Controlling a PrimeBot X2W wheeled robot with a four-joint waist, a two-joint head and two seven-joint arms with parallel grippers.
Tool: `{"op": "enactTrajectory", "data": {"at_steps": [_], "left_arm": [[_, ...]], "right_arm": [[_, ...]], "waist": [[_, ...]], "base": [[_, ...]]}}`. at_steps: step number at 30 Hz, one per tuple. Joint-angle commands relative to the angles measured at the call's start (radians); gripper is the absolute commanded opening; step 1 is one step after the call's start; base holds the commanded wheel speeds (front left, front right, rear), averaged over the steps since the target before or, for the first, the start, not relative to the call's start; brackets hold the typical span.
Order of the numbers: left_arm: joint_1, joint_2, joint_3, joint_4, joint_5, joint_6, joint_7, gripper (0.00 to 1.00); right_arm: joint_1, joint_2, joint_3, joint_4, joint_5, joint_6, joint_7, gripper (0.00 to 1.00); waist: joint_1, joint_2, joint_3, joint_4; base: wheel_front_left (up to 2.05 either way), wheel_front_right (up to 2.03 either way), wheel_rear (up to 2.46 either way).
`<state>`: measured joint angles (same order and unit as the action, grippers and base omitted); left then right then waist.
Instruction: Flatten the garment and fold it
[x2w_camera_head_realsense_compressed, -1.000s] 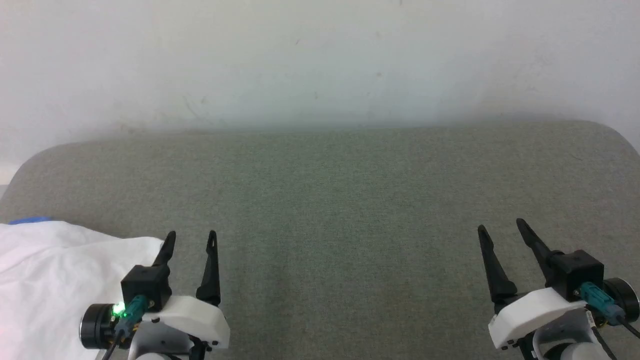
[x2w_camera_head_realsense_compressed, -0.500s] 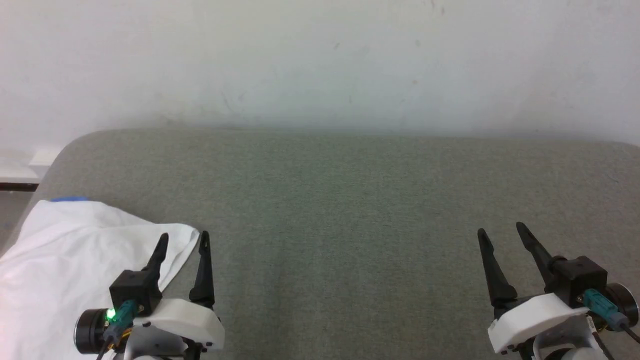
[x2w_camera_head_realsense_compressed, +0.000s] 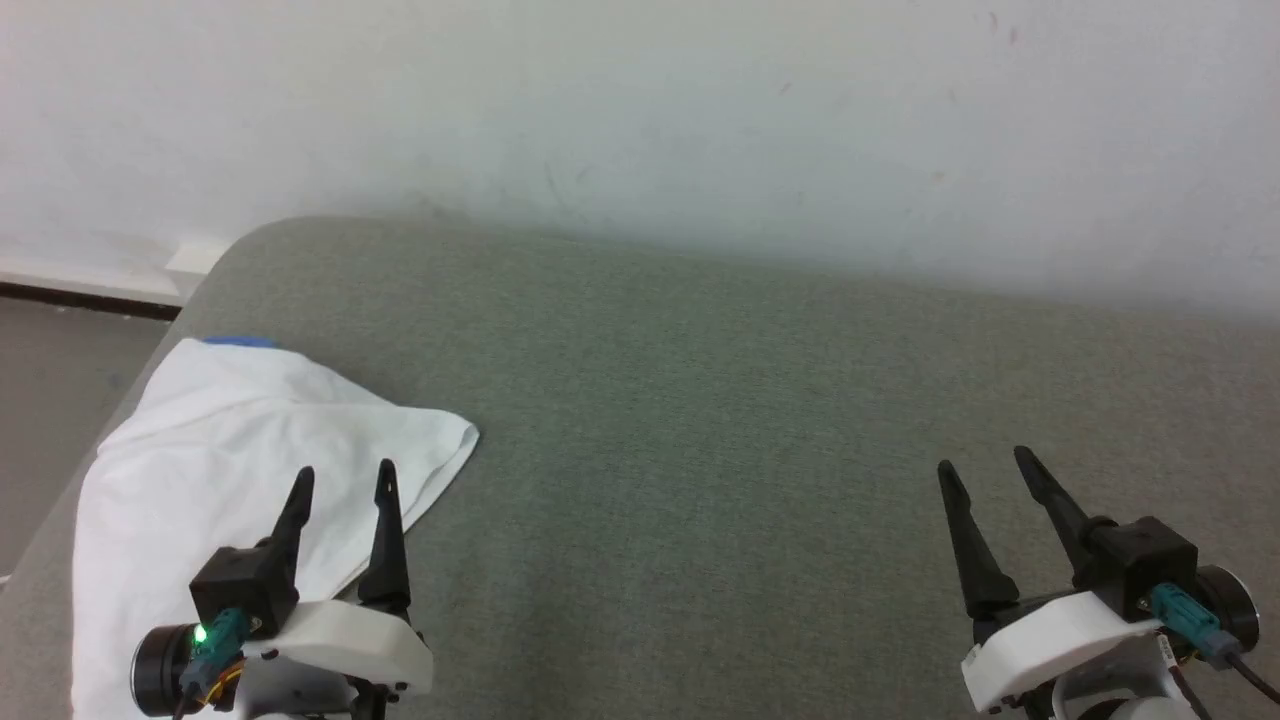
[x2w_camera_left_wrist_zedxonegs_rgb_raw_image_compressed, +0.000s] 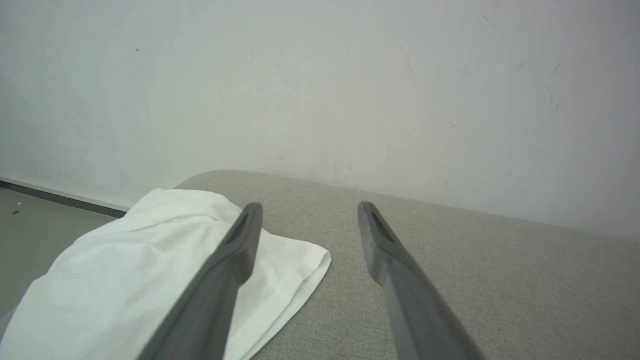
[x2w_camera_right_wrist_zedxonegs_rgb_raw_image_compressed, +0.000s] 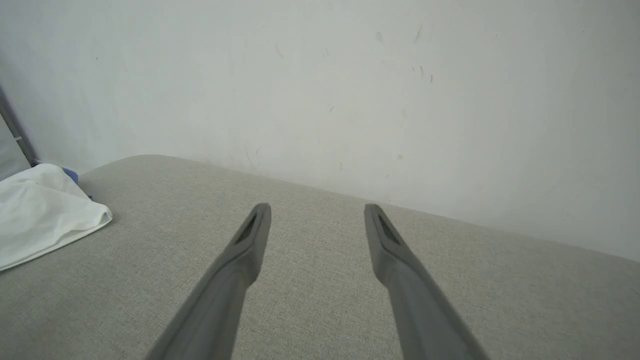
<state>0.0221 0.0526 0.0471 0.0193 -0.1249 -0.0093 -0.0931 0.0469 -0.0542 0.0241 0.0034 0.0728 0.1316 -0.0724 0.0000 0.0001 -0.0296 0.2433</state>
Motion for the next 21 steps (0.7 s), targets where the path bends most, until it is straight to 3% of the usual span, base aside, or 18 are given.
{"op": "enactTrajectory", "data": {"at_steps": [1,21], "left_arm": [[0.011,-0.001,0.007,0.003,-0.012,-0.009,-0.012,1.0],[-0.009,-0.001,0.042,0.007,-0.039,0.007,-0.053,1.0]], "right_arm": [[0.005,0.001,0.005,0.003,0.009,0.0,-0.01,1.0],[-0.007,0.002,0.023,-0.007,0.006,-0.001,-0.031,1.0]], "waist": [[0.0,-0.0001,0.004,0.028],[0.0,-0.0001,0.036,0.11]], "base": [[0.0,0.0,0.0],[0.0,0.0,0.0]]}}
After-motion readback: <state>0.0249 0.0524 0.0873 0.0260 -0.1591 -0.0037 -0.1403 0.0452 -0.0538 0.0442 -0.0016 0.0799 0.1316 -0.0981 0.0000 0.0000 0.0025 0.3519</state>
